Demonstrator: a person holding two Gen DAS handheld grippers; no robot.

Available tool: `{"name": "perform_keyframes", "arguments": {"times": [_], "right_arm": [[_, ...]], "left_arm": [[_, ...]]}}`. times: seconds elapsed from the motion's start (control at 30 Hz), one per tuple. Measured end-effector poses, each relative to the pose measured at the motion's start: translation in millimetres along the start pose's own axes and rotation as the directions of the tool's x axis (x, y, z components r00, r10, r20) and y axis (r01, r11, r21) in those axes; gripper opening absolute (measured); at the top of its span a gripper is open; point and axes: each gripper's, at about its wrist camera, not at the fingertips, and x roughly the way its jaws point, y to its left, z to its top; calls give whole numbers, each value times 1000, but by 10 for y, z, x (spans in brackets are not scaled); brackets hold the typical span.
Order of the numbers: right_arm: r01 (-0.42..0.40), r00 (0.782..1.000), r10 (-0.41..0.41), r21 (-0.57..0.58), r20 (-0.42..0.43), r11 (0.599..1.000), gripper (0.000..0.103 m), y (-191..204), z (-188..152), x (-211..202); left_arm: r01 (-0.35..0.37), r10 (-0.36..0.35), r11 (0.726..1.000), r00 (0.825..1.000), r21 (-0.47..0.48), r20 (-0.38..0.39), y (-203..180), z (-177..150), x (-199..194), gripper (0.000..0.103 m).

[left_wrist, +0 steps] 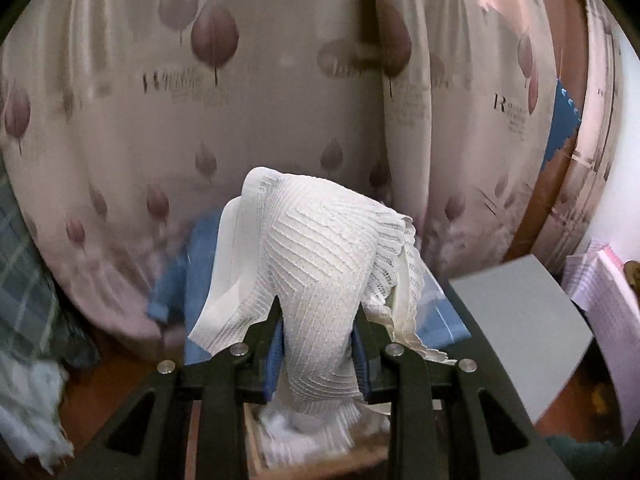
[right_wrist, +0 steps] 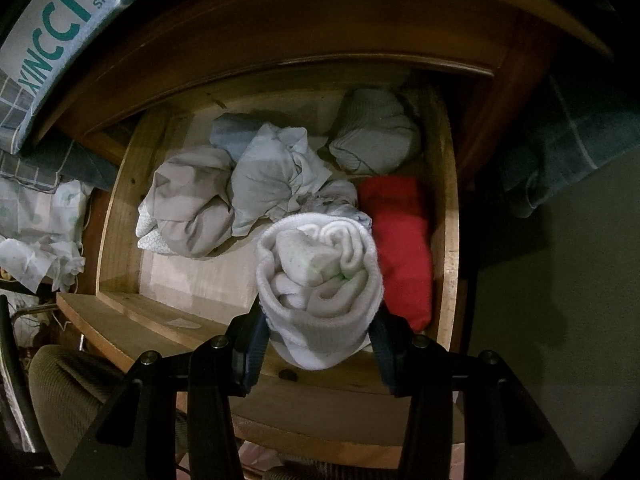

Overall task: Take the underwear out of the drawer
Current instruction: 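Carry the cream lace underwear into the white box and open the left gripper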

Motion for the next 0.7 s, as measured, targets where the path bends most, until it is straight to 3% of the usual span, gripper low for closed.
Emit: {"name": "perform_keyframes", "arguments": {"times": [0.13,0.23,0.33,0.53,0.7], "right_arm": [[0,1000,0,-4,0,1000,43,5,2,-3],[-12,1000,12,2,2,1000,43,-16,8,-6],[-17,1000,17,1,3,1000,43,-22,5,2],[-28,1000,28,-9,0,1000,43,9,7,0],[-43,999,43,-7,-5,999,43,11,10,7]], "left_arm": [[-46,44,998,998,43,55,3,289,212,29],[-61,58,996,997,66,45,47,401,510,29],[-84,83,993,996,80,15,109,447,842,29],[-121,121,993,989,4,-82,342,346,1470,29],[-151,152,988,979,19,-137,324,190,1735,30]]}}
